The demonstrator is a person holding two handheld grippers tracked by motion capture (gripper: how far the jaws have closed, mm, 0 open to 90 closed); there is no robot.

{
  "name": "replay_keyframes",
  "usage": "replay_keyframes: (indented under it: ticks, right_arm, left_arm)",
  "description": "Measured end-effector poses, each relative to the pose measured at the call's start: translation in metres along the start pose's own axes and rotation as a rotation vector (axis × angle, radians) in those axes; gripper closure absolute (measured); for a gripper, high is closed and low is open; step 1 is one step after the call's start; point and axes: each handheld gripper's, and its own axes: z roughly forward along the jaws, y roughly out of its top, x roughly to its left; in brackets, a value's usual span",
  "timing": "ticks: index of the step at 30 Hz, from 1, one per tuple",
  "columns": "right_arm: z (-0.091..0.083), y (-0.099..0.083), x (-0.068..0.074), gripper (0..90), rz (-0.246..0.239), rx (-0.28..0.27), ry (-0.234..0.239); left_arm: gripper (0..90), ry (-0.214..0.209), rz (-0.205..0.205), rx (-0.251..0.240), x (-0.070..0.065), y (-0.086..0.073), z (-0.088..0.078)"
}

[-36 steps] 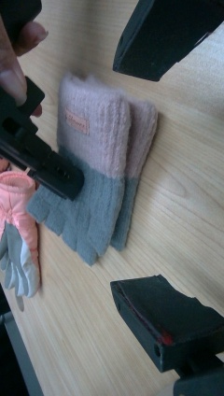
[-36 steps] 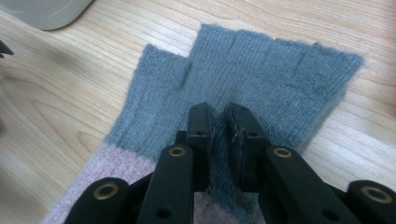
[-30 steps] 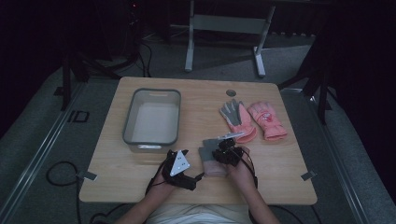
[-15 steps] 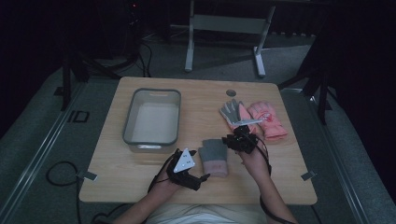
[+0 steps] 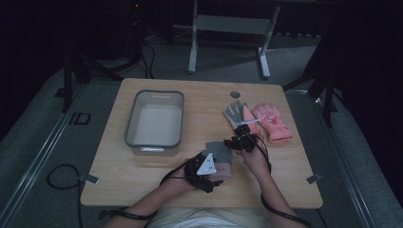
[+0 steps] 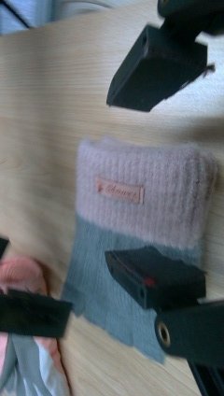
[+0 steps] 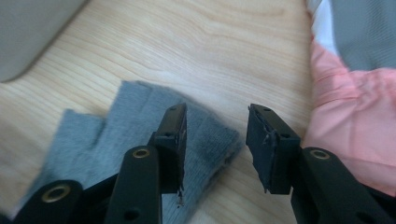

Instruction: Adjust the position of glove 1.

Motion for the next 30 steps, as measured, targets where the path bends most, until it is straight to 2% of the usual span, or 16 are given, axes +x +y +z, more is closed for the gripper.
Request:
replay_keyframes:
  ticks: [1, 4, 8, 11, 13, 14, 15, 16, 17, 18, 19, 20, 26, 27, 29, 30]
  right_arm:
    - [0.007, -0.001, 0.000, 53.8, 0.006, 0.009, 0.007]
    - [0.014, -0.003, 0.000, 49.9, 0.012, 0.028, 0.001]
    - [0.019, -0.005, -0.002, 45.7, 0.039, 0.044, 0.008]
    - [0.019, -0.006, -0.004, 45.3, 0.056, 0.048, 0.012]
    - [0.020, -0.006, -0.005, 49.5, 0.077, 0.046, 0.032]
    - [0.020, -0.006, -0.005, 49.5, 0.077, 0.046, 0.032]
    - [0.020, -0.006, -0.004, 52.4, 0.087, 0.051, 0.050]
    - [0.020, -0.006, -0.005, 53.7, 0.091, 0.051, 0.057]
    - [0.020, -0.006, -0.005, 53.7, 0.091, 0.051, 0.057]
    - [0.021, -0.005, -0.006, 56.2, 0.110, 0.053, 0.087]
    - [0.021, -0.005, -0.006, 56.2, 0.110, 0.053, 0.087]
    - [0.021, -0.005, -0.007, 57.9, 0.124, 0.056, 0.111]
    - [0.025, -0.003, -0.006, 64.0, 0.146, 0.072, 0.178]
    - [0.028, -0.002, -0.002, 66.7, 0.149, 0.087, 0.219]
    - [0.028, -0.001, 0.000, 68.0, 0.138, 0.083, 0.211]
    - [0.027, 0.001, 0.004, 69.7, 0.109, 0.073, 0.196]
  left_arm:
    - [29.0, -0.002, 0.028, 0.032, -0.001, -0.001, 0.004]
    - [29.5, 0.032, 0.079, 0.072, -0.003, -0.005, 0.009]
    - [31.6, 0.054, 0.106, 0.091, -0.005, -0.007, 0.011]
    - [36.8, 0.054, 0.077, 0.088, -0.002, -0.007, 0.013]
    - [42.3, 0.037, 0.058, 0.082, 0.002, -0.008, 0.013]
    - [42.3, 0.024, 0.043, 0.075, 0.004, -0.008, 0.012]
    - [51.6, 0.003, 0.016, 0.066, 0.008, -0.008, 0.010]
    - [55.1, -0.030, -0.014, 0.058, 0.015, -0.009, 0.008]
    - [58.5, -0.030, -0.014, 0.058, 0.015, -0.009, 0.008]
    - [61.4, -0.055, -0.033, 0.057, 0.020, -0.009, 0.007]
    - [62.9, -0.055, -0.033, 0.057, 0.020, -0.009, 0.007]
    - [64.3, -0.074, -0.040, 0.061, 0.024, -0.009, 0.006]
    - [67.2, -0.103, -0.045, 0.070, 0.028, -0.008, 0.006]
    - [67.3, -0.107, -0.047, 0.081, 0.030, -0.007, 0.006]
    - [67.6, -0.105, -0.049, 0.086, 0.030, -0.006, 0.005]
    - [67.8, -0.093, -0.038, 0.103, 0.029, -0.005, 0.003]
